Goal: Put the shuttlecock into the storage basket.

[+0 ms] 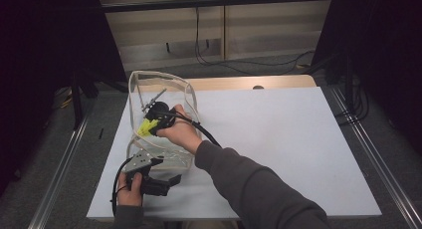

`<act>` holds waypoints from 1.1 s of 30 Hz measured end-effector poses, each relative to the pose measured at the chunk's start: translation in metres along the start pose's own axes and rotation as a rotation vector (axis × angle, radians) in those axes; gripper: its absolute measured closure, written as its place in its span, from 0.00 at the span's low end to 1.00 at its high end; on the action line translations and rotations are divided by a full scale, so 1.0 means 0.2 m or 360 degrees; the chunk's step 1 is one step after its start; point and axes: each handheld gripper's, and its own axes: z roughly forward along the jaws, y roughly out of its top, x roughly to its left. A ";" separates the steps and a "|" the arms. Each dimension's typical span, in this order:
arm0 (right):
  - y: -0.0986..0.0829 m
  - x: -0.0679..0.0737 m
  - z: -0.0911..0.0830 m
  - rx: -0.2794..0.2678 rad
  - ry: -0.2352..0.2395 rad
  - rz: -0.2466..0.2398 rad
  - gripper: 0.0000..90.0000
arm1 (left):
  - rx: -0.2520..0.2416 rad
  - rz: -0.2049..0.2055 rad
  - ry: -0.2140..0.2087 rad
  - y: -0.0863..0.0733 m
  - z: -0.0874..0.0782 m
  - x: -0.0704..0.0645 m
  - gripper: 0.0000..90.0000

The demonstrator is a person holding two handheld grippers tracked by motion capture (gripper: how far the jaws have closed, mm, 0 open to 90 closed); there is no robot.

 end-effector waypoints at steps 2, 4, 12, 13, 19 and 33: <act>0.00 0.00 0.00 0.0007 0.0008 0.0004 0.86 | -0.0001 0.0000 0.0001 0.00 0.00 0.00 0.03; -0.01 0.00 0.01 0.0025 0.0025 0.0001 0.86 | 0.0000 -0.0002 0.0000 0.00 0.00 0.00 0.03; -0.02 0.03 0.05 0.0077 0.0071 -0.0002 0.72 | -0.0003 -0.0001 -0.0002 0.00 0.00 0.00 0.03; -0.02 0.03 0.05 0.0074 0.0069 0.0003 0.70 | -0.0001 0.0004 0.0000 0.00 0.00 0.00 0.03; -0.01 0.02 0.04 0.0065 0.0064 0.0013 0.67 | 0.0002 0.0007 0.0001 0.00 0.00 0.00 0.03; -0.01 0.01 0.01 0.0082 0.0044 0.0034 0.62 | -0.0004 0.0007 0.0003 0.00 0.00 0.00 0.03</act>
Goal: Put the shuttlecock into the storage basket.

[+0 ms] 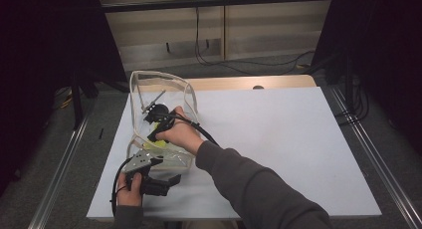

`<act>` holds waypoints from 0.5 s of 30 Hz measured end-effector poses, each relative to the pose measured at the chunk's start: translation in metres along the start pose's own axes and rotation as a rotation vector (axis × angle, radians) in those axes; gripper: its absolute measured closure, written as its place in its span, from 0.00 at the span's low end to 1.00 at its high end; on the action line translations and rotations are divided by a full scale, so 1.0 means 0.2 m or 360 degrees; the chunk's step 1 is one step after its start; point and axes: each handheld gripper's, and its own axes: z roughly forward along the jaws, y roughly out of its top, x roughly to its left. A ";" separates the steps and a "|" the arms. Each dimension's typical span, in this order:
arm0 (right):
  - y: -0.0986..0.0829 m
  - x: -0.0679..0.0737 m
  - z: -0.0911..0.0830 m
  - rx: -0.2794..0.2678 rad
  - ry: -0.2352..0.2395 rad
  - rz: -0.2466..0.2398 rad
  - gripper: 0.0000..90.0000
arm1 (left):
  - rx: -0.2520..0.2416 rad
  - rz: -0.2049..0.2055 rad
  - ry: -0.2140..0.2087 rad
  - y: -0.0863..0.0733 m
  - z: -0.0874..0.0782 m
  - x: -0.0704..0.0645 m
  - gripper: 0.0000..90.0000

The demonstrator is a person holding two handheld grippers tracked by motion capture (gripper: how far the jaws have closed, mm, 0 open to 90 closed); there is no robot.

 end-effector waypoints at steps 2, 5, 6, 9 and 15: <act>0.00 0.00 -0.01 0.0000 -0.0011 0.0002 0.61 | 0.0007 0.0004 0.0001 0.00 0.00 0.00 0.03; 0.00 0.00 -0.02 0.0003 -0.0017 0.0001 0.61 | -0.0001 0.0001 0.0003 0.00 0.00 0.00 0.03; 0.00 0.00 -0.02 0.0002 -0.0017 0.0004 0.61 | -0.0001 0.0001 0.0003 0.00 0.00 0.00 0.03; 0.00 -0.01 -0.03 -0.0002 -0.0023 0.0010 0.60 | 0.0005 0.0002 0.0004 0.00 0.00 0.00 0.03; -0.01 -0.02 -0.04 0.0013 -0.0034 0.0038 0.58 | 0.0008 0.0004 0.0009 0.00 -0.01 0.00 0.03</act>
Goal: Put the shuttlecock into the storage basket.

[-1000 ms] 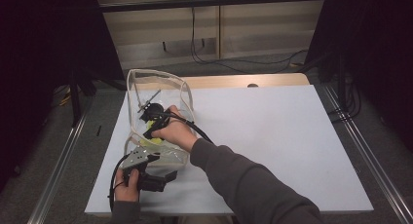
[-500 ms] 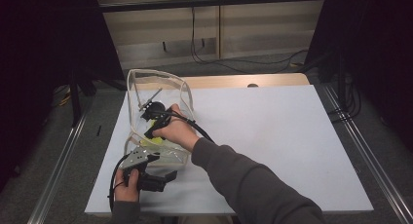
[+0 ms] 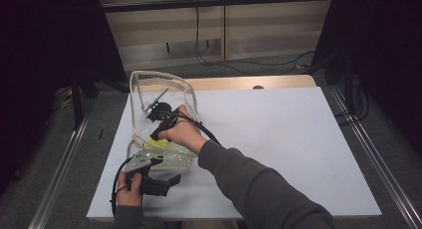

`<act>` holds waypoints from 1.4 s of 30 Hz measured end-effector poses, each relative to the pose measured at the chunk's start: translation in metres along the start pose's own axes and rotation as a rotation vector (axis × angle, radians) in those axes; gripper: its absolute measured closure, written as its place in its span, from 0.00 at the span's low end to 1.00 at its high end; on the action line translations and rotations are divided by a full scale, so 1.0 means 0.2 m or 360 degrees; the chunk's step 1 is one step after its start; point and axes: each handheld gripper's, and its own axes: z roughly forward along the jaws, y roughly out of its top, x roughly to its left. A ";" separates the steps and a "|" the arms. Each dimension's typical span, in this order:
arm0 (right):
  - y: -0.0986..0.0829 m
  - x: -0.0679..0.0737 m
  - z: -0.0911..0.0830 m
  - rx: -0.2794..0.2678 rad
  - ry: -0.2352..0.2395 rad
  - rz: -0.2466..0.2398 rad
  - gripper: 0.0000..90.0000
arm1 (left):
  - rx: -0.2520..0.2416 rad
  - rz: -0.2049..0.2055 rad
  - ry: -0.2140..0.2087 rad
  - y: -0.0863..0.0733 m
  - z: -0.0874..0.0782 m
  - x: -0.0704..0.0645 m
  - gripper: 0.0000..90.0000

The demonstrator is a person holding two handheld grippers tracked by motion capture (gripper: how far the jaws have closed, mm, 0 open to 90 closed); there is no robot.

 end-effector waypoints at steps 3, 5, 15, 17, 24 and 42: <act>0.00 0.00 0.00 -0.0003 -0.0001 -0.0003 0.58 | 0.0001 -0.0001 0.0000 0.00 0.00 0.00 0.03; -0.01 0.00 -0.01 -0.0001 -0.0005 0.0002 0.58 | 0.0000 -0.0001 0.0000 0.00 0.00 0.00 0.03; -0.02 -0.01 -0.02 0.0003 -0.0020 0.0023 0.54 | -0.0007 0.0000 0.0000 0.00 0.00 0.00 0.03; -0.02 -0.01 -0.02 0.0005 -0.0019 0.0028 0.53 | -0.0008 0.0000 0.0000 0.00 0.00 0.00 0.03; -0.02 -0.03 -0.04 -0.0006 -0.0033 0.0049 0.52 | -0.0004 0.0001 -0.0003 0.00 0.00 0.00 0.03; -0.03 -0.03 -0.09 -0.0044 0.0007 0.0036 0.47 | -0.0005 -0.0003 0.0002 0.00 0.00 0.00 0.03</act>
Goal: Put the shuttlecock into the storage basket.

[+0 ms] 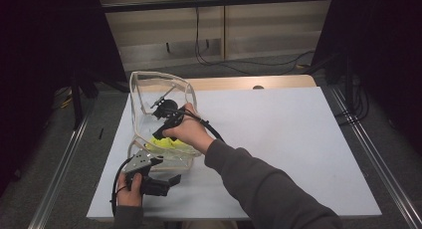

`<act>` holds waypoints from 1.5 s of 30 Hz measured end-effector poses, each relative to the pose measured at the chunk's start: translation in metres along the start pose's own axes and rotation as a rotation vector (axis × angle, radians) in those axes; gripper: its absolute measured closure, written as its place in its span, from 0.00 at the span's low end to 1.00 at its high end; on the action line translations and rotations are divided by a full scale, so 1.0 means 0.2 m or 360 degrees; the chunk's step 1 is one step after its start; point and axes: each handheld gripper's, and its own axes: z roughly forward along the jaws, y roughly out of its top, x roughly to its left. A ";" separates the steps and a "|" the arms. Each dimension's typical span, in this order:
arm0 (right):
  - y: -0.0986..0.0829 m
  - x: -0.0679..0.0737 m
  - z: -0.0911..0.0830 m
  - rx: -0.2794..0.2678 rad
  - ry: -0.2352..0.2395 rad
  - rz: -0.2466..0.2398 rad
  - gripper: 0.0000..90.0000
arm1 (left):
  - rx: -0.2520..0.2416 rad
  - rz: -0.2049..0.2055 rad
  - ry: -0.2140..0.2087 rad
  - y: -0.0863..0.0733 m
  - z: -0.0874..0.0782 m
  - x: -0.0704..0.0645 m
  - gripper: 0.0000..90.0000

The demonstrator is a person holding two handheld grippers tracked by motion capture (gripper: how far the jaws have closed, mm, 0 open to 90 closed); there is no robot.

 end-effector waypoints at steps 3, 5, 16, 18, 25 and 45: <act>0.00 0.01 -0.02 -0.0012 0.0000 -0.0018 0.45 | -0.0002 0.0000 -0.0001 0.00 0.00 0.00 0.03; 0.00 0.01 -0.03 -0.0017 0.0010 -0.0032 0.43 | 0.0000 0.0001 0.0000 0.00 0.00 0.00 0.03; -0.01 0.01 -0.12 -0.0054 0.0045 -0.0070 0.36 | 0.0003 0.0002 0.0005 0.00 0.00 0.01 0.03; -0.02 0.02 -0.14 -0.0065 0.0063 -0.0069 0.34 | 0.0005 -0.0002 0.0002 -0.01 0.00 0.01 0.03; -0.03 0.01 -0.20 -0.0094 0.0095 -0.0079 0.28 | 0.0011 0.0003 0.0002 0.00 0.00 0.00 0.03; -0.15 -0.06 -0.41 -0.0192 0.0163 -0.0074 0.22 | 0.0017 0.0001 0.0011 0.00 -0.01 0.00 0.03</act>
